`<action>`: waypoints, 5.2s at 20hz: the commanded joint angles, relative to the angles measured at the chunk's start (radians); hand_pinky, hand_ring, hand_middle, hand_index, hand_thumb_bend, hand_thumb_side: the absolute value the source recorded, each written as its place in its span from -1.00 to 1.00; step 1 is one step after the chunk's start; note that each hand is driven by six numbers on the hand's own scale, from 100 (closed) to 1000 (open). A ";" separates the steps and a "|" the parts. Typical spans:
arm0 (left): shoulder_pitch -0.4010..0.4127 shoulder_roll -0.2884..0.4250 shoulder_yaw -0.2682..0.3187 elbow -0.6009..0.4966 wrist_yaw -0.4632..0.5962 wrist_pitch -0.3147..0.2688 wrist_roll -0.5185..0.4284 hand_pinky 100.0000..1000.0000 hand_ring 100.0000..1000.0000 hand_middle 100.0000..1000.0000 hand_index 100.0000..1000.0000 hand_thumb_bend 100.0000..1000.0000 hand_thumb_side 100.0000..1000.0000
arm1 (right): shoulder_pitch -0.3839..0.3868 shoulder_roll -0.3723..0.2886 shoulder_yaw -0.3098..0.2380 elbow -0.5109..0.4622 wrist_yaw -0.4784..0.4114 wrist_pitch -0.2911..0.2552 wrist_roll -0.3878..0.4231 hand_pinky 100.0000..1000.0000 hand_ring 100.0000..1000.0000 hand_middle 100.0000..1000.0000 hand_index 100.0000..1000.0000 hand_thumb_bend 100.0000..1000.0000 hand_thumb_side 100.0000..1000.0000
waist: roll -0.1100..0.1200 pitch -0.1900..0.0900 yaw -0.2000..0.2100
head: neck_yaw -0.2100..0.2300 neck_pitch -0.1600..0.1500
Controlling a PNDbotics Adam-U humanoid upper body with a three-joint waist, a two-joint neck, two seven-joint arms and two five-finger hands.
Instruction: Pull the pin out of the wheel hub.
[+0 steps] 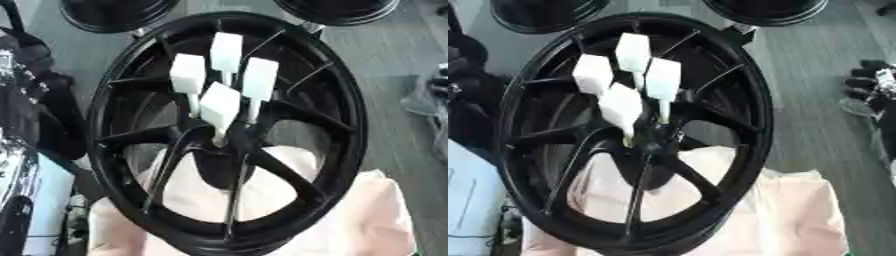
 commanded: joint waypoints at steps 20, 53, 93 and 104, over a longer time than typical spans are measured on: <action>-0.324 0.543 -0.126 -0.197 -0.009 0.068 -0.357 0.28 0.56 0.41 0.48 -0.64 0.24 | 0.024 -0.043 -0.028 -0.062 0.018 -0.009 -0.019 0.53 0.47 0.34 0.53 -1.00 0.29 | 0.034 0.006 -0.028 | -0.041 -0.027; -0.806 0.491 -0.537 0.127 -0.488 -0.031 -1.058 0.64 0.63 0.51 0.61 0.11 0.01 | 0.033 -0.066 -0.009 -0.046 0.035 0.005 -0.009 0.53 0.45 0.33 0.52 -1.00 0.31 | 0.059 -0.016 -0.035 | -0.028 -0.010; -0.787 0.431 -0.640 0.242 -0.573 -0.019 -1.058 0.59 0.56 0.42 0.53 0.25 -0.08 | 0.027 -0.066 0.001 -0.035 0.037 0.010 -0.002 0.52 0.45 0.34 0.52 -1.00 0.33 | 0.060 -0.014 -0.047 | 0.006 0.005; -0.789 0.436 -0.656 0.180 -0.624 -0.007 -1.058 0.54 0.40 0.21 0.40 0.40 -0.28 | 0.027 -0.067 0.004 -0.034 0.039 0.013 -0.001 0.52 0.45 0.34 0.52 -1.00 0.34 | 0.061 -0.014 -0.048 | 0.010 0.011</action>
